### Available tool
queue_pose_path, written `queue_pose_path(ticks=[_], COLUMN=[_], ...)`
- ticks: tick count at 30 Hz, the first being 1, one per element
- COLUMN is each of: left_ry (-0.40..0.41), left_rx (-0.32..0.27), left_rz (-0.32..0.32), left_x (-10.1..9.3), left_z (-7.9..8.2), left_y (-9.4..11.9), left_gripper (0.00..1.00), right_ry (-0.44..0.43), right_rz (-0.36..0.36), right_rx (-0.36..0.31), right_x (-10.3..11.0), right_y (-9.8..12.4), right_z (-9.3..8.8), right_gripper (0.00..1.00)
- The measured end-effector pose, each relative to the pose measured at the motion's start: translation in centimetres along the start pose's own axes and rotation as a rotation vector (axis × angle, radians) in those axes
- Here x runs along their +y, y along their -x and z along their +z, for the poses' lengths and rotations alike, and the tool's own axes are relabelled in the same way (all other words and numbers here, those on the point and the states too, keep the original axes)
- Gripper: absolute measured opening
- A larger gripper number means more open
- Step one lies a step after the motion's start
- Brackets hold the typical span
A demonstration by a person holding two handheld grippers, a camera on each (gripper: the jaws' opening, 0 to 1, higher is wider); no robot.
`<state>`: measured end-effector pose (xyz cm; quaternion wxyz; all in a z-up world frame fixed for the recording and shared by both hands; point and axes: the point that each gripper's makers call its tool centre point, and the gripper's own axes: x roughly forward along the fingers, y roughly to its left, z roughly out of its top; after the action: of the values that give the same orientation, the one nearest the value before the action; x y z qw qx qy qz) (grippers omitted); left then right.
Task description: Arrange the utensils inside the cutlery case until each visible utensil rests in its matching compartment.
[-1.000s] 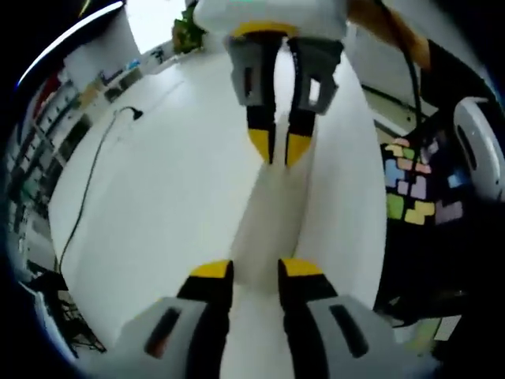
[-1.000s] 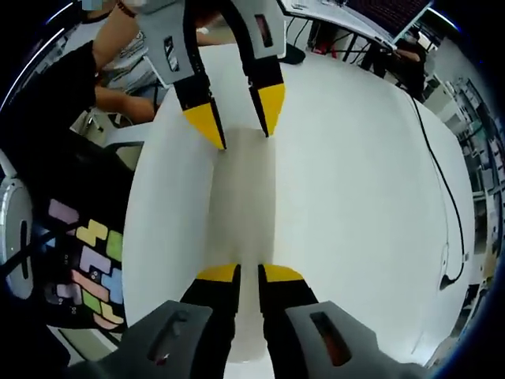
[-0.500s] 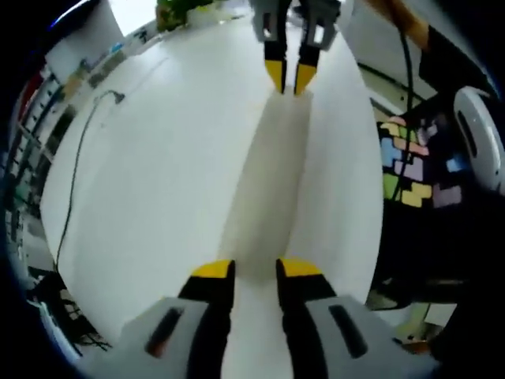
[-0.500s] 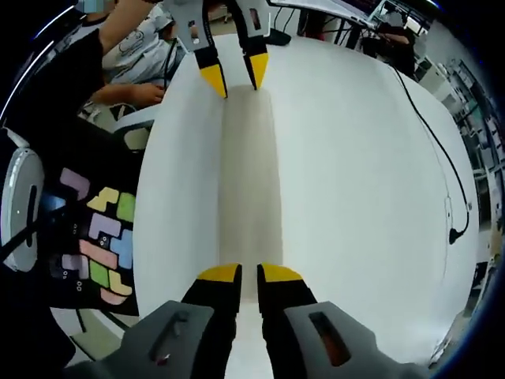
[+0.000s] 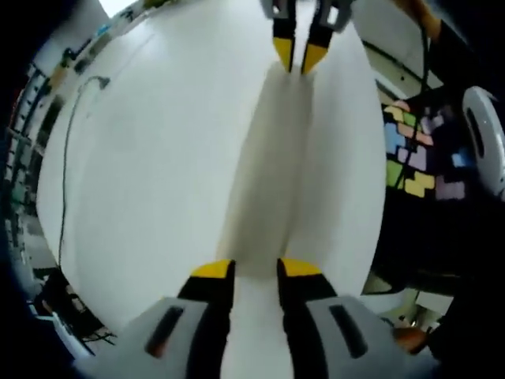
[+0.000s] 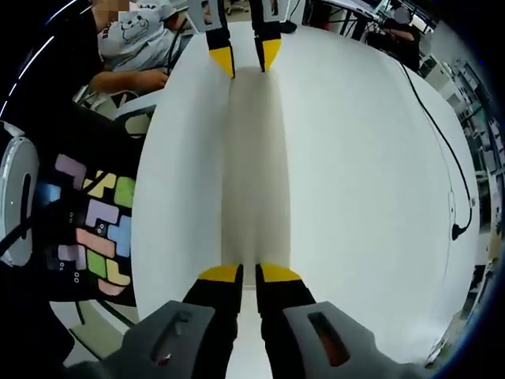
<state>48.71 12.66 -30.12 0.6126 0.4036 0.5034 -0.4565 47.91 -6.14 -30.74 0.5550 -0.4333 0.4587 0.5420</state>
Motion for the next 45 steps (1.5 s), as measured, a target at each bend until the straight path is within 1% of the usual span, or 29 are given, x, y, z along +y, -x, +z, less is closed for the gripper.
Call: queue_pose_path(ticks=[1,2,3,4,7,8,11,17,21,22,24,26,28,30,33,35,38,39,41,42,44,45], left_ry=[-0.036,-0.030,-0.012,-0.017,0.028,0.035,0.025,0.018,0.020,0.020,0.024,0.021,0.028,0.024,0.021,0.020,0.010,0.011,0.011,0.010,0.004,0.002], left_rx=[0.033,0.040,0.043,0.043,0.016,0.014,0.006,0.055,0.067,0.065,0.057,0.052,0.049,0.045,0.029,0.009,-0.006,-0.007,-0.006,-0.005,-0.006,-0.009], left_rz=[0.040,0.025,0.029,0.022,-0.020,-0.022,-0.030,-0.023,-0.031,-0.033,-0.037,-0.036,-0.036,-0.037,-0.035,-0.035,-0.032,-0.033,-0.039,-0.040,-0.034,-0.031], left_x=[0.6,0.1,0.2,0.3,0.7,0.9,0.8,0.6,0.4,0.3,0.8,0.6,0.5,1.1,1.1,1.3,1.2,1.3,1.4,1.6,1.2,1.5], left_z=[-0.4,-0.4,-0.3,-0.3,-0.5,-0.7,-0.7,-0.3,-0.3,-0.3,-0.1,0.0,0.0,0.1,0.2,0.1,0.2,0.2,0.2,0.2,0.3,0.3], left_y=[-0.1,-0.1,-0.1,-0.2,-0.5,-0.5,-0.6,-0.7,-0.5,-0.5,-0.3,-0.3,-0.2,0.0,0.0,0.2,0.2,0.2,0.2,0.3,0.3,0.4], left_gripper=[0.21,0.21,0.21,0.21,0.21,0.21,0.21,0.21,0.21,0.21,0.21,0.21,0.21,0.21,0.21,0.21,0.21,0.21,0.21,0.21,0.21,0.21], right_ry=[0.001,0.008,0.029,0.027,0.024,0.023,0.032,0.017,0.019,0.022,0.036,-0.015,0.003,0.009,0.024,0.038,0.014,0.015,0.012,0.015,0.031,0.038], right_rz=[-0.002,-0.006,-0.011,-0.011,-0.017,-0.019,-0.016,0.019,0.018,0.015,0.013,0.030,0.027,0.017,0.009,0.009,0.011,0.010,0.009,0.010,0.008,0.005], right_rx=[0.003,0.008,0.011,0.014,0.025,0.028,0.031,0.018,0.020,0.020,0.016,0.006,0.007,0.023,0.030,0.009,-0.034,-0.037,-0.040,-0.036,-0.023,-0.018], right_x=[0.0,0.0,0.0,0.0,-0.1,-0.1,-0.1,-0.4,-0.3,-0.3,-0.3,-0.5,-0.6,-1.1,-1.3,-2.5,-2.7,-3.1,-3.9,-4.2,-4.9,-5.1], right_y=[-0.1,-0.1,-0.1,-0.1,-0.2,-0.2,-0.2,-0.1,0.0,0.0,0.0,0.1,0.2,0.4,0.5,0.9,1.0,0.9,1.1,1.3,1.5,1.6], right_z=[0.0,0.0,0.0,0.1,0.2,0.2,0.2,0.3,0.3,0.3,0.3,0.3,0.3,0.3,0.1,0.6,0.4,0.2,0.7,0.9,1.2,1.2], right_gripper=[0.06,0.06,0.05,0.05,0.06,0.06,0.06,0.06,0.06,0.06,0.06,0.06,0.06,0.06,0.06,0.06,0.05,0.05,0.05,0.05,0.05,0.05])
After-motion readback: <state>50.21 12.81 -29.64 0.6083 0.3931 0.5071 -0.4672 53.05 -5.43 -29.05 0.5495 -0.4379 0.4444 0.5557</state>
